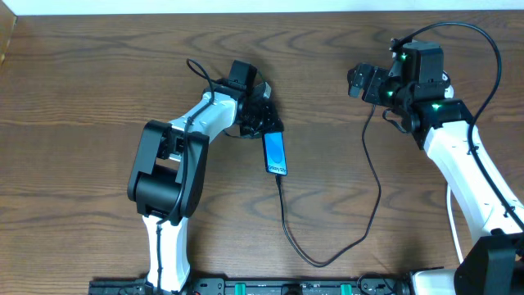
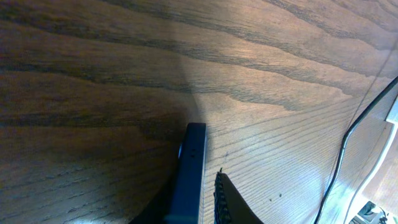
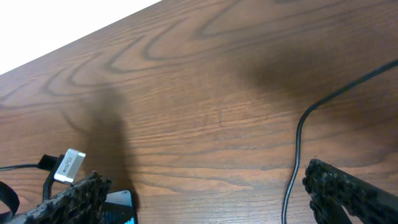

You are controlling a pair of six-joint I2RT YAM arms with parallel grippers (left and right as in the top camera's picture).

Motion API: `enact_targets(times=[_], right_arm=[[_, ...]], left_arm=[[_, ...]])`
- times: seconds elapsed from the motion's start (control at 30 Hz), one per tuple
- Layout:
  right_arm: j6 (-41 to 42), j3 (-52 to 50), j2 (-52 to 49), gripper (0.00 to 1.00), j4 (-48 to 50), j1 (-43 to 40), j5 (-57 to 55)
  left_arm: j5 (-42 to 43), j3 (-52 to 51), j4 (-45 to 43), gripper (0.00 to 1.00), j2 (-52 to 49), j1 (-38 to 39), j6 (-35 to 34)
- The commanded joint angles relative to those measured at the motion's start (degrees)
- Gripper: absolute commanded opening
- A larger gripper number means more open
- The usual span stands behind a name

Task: Plug charger to phone and switch on socket
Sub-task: 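Open the left gripper, release the phone, and lift the arm away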

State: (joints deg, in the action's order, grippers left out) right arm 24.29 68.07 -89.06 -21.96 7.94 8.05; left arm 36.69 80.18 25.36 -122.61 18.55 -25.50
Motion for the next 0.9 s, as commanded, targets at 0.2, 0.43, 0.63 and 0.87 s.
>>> enact_targets(times=[0.2, 0.43, 0.63, 0.87], right_arm=[[-0.83, 0.26, 0.9, 0.99, -0.15, -0.13, -0.5], [-0.83, 0.26, 0.9, 0.99, -0.17, -0.13, -0.48], [-0.83, 0.26, 0.9, 0.99, -0.22, -0.13, -0.48], [-0.83, 0.26, 0.9, 0.99, -0.35, -0.13, -0.48]], left_arm=[[-1.11, 0.61, 1.2, 0.52, -0.96, 0.2, 0.37], [-1.86, 0.61, 1.86, 0.69, -0.96, 0.2, 0.37], [-5.99, 0.61, 4.04, 0.74, -0.96, 0.13, 0.35], [-8.13, 0.61, 4.61, 0.77, -0.96, 0.13, 0.35]])
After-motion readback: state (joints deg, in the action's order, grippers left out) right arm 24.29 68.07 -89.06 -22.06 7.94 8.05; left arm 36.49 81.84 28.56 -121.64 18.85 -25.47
